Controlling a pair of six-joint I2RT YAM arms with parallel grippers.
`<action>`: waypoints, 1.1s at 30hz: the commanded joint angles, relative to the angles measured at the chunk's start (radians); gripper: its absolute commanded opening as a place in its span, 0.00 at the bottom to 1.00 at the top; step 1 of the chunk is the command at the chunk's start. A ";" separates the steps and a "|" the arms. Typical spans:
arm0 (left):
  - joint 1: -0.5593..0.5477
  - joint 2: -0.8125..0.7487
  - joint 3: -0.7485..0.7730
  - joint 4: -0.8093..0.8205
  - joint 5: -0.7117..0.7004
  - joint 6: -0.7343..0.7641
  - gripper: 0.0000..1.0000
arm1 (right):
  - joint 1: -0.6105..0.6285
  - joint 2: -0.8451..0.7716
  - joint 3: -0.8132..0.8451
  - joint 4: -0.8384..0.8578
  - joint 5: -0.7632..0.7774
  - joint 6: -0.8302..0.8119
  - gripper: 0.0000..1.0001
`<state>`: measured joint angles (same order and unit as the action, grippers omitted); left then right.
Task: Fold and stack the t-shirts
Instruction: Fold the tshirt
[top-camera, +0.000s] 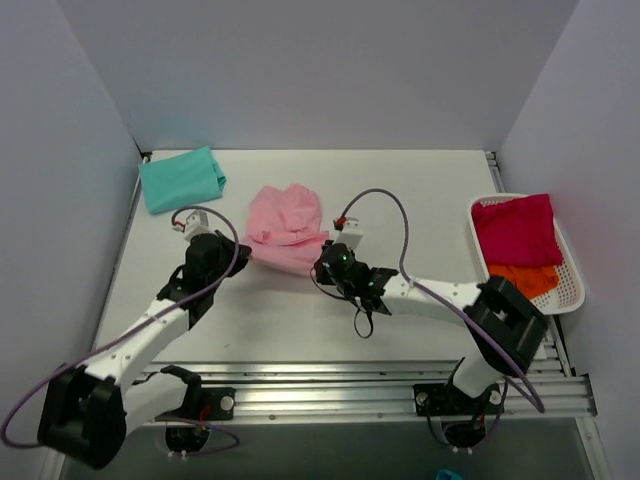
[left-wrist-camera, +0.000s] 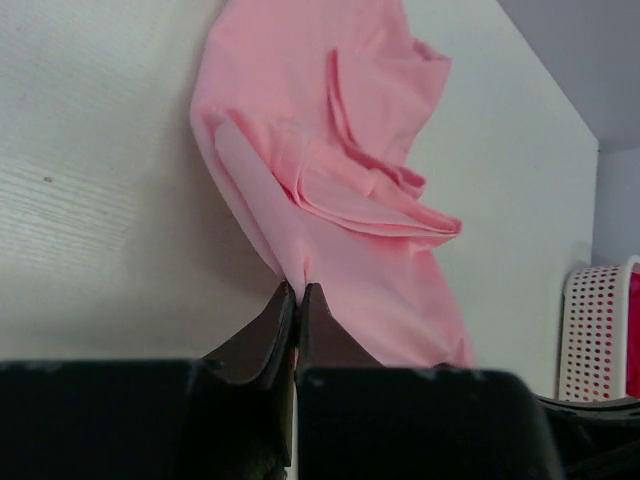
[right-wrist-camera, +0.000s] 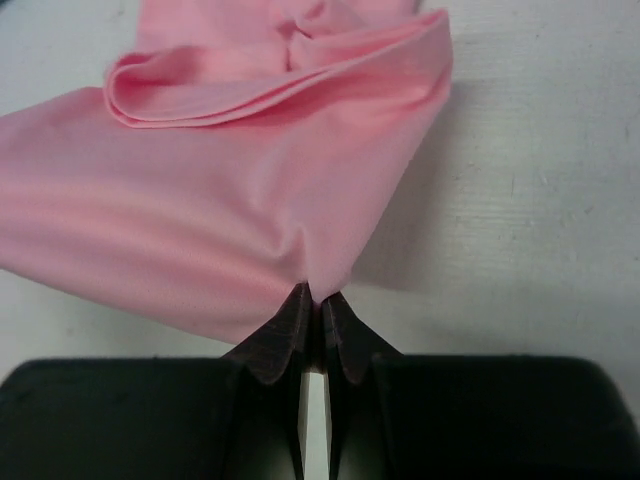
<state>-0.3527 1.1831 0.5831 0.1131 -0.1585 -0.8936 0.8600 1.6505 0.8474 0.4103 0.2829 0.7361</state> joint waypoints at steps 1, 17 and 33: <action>-0.049 -0.196 0.004 -0.229 -0.130 -0.027 0.02 | 0.081 -0.202 -0.027 -0.180 0.180 0.005 0.00; -0.091 -0.546 0.073 -0.570 -0.096 -0.036 0.02 | 0.254 -0.462 -0.015 -0.465 0.312 0.083 0.00; -0.092 -0.522 0.136 -0.570 -0.058 -0.005 0.02 | 0.304 -0.505 -0.019 -0.530 0.305 0.151 0.00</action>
<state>-0.4534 0.6827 0.6899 -0.4538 -0.1524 -0.9310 1.1549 1.1507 0.8253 -0.0280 0.5022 0.8688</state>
